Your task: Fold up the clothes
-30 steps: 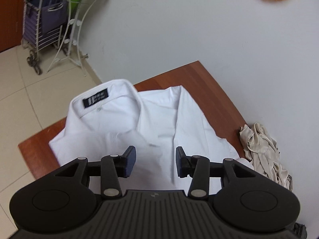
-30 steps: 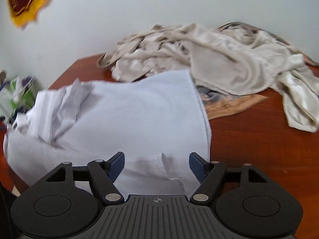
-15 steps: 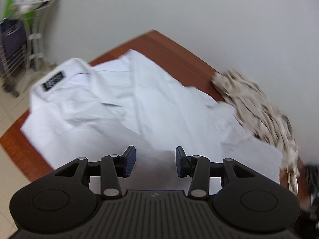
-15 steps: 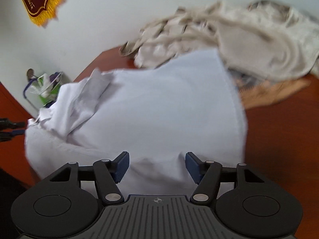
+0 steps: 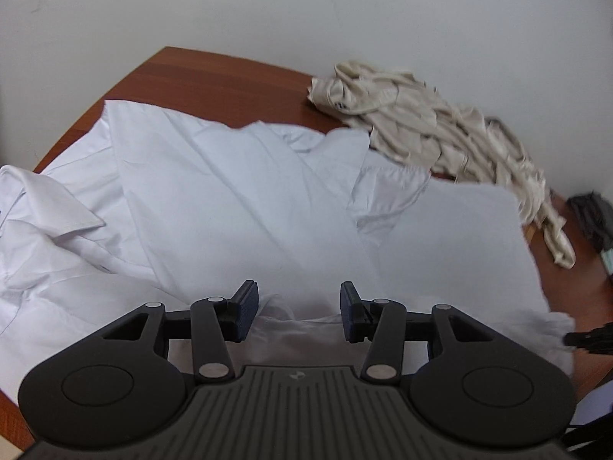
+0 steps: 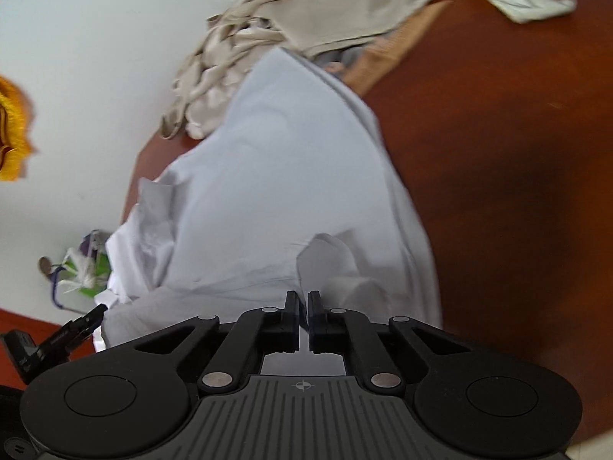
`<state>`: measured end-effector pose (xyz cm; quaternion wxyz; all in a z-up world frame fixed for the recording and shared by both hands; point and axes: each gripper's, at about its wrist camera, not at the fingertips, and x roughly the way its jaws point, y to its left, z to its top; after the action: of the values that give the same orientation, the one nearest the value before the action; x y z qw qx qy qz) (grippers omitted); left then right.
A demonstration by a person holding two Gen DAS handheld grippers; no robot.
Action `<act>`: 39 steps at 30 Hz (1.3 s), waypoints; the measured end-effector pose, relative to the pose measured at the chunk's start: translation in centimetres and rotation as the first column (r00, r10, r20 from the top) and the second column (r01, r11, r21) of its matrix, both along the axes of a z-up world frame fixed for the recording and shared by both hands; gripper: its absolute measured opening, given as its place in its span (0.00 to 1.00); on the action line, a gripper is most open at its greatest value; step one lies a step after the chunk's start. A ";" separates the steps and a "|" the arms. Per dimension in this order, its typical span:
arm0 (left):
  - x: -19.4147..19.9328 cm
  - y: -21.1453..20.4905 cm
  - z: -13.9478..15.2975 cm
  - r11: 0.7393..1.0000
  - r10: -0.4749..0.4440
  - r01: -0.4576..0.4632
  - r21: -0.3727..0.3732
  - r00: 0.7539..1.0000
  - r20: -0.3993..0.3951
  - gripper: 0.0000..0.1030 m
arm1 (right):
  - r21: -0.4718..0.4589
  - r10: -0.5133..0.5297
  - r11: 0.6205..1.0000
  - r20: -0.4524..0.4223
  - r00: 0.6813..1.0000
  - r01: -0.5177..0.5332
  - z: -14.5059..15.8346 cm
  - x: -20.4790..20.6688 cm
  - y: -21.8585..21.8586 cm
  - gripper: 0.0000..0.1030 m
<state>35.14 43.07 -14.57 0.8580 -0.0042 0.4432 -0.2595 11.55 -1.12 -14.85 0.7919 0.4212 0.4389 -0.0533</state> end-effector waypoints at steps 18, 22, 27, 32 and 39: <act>2.6 1.4 -0.1 0.998 0.055 -0.055 0.020 0.998 -0.008 0.61 | -0.361 0.182 0.917 0.006 0.983 -0.168 6.9 3.4 2.9 0.47; 4.2 2.5 2.8 0.999 0.019 -0.020 0.032 1.000 0.021 0.74 | -0.430 0.255 0.872 -0.008 0.967 -0.234 8.1 5.8 2.6 0.53; 7.6 3.0 5.0 1.000 -0.017 0.018 0.017 0.999 -0.040 0.82 | -0.488 0.361 0.805 -0.051 0.931 -0.338 9.0 10.0 2.2 0.56; 9.1 1.6 7.7 0.996 -0.077 0.075 -0.056 0.997 -0.030 0.85 | -0.561 0.483 0.679 -0.143 0.864 -0.473 9.4 14.5 1.7 0.62; 8.6 -2.6 9.0 0.982 -0.153 0.152 -0.110 0.988 -0.005 0.85 | -0.604 0.637 0.486 -0.249 0.729 -0.631 9.2 21.9 -0.4 0.63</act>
<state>43.79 40.47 -5.59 0.8310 -0.0189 0.4333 -0.3482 33.43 -1.55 -5.64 0.8509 -0.0742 0.5115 0.0942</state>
